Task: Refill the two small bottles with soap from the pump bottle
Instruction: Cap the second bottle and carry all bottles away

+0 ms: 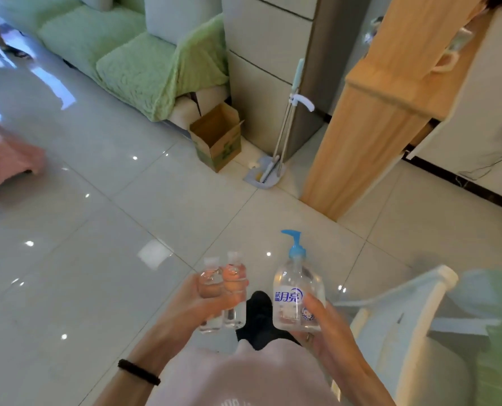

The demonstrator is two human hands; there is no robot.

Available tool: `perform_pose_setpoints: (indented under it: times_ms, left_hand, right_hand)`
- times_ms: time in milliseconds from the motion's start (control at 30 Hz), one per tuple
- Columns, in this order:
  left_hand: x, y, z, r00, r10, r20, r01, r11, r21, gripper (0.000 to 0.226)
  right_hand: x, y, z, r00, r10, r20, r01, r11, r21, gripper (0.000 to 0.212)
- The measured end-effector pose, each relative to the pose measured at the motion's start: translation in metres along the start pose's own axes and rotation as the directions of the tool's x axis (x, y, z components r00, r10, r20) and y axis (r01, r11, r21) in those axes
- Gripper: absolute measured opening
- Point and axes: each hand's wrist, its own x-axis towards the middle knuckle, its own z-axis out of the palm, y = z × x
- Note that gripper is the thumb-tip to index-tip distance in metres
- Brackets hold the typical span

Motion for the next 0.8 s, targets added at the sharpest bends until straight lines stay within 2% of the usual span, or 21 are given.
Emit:
perform_pose_setpoints:
  times_ms: [100,267,400,500,633,800]
  left_hand:
    - [0.048,0.033,-0.004,1.0,0.01,0.028,-0.009,1.0,-0.027,0.039]
    - [0.128,0.089,-0.014,0.998,0.003,0.055,-0.002,1.0,-0.018,0.04]
    - [0.193,0.139,-0.014,0.995,0.003,0.101,-0.01,0.998,0.068,0.041]
    - [0.254,0.173,-0.006,0.985,-0.058,0.164,0.038,0.992,0.119,0.046]
    - [0.342,0.213,0.012,0.972,-0.104,0.211,0.072,0.985,0.154,0.048]
    - [0.429,0.261,0.041,0.934,-0.081,0.348,0.027,0.987,0.156,0.056]
  right_hand:
    - [0.041,-0.044,-0.006,0.999,-0.041,-0.015,0.041,0.999,-0.001,0.075]
    - [0.098,-0.108,-0.018,0.993,-0.08,-0.082,0.083,0.996,0.029,0.071]
    - [0.139,-0.149,-0.029,0.984,-0.099,-0.15,0.108,0.993,0.048,0.069]
    - [0.174,-0.175,-0.04,0.974,-0.098,-0.206,0.115,0.991,0.074,0.066]
    - [0.219,-0.205,-0.057,0.951,-0.132,-0.28,0.175,0.975,0.136,0.084]
    - [0.262,-0.251,-0.073,0.917,-0.105,-0.384,0.197,0.958,0.21,0.086]
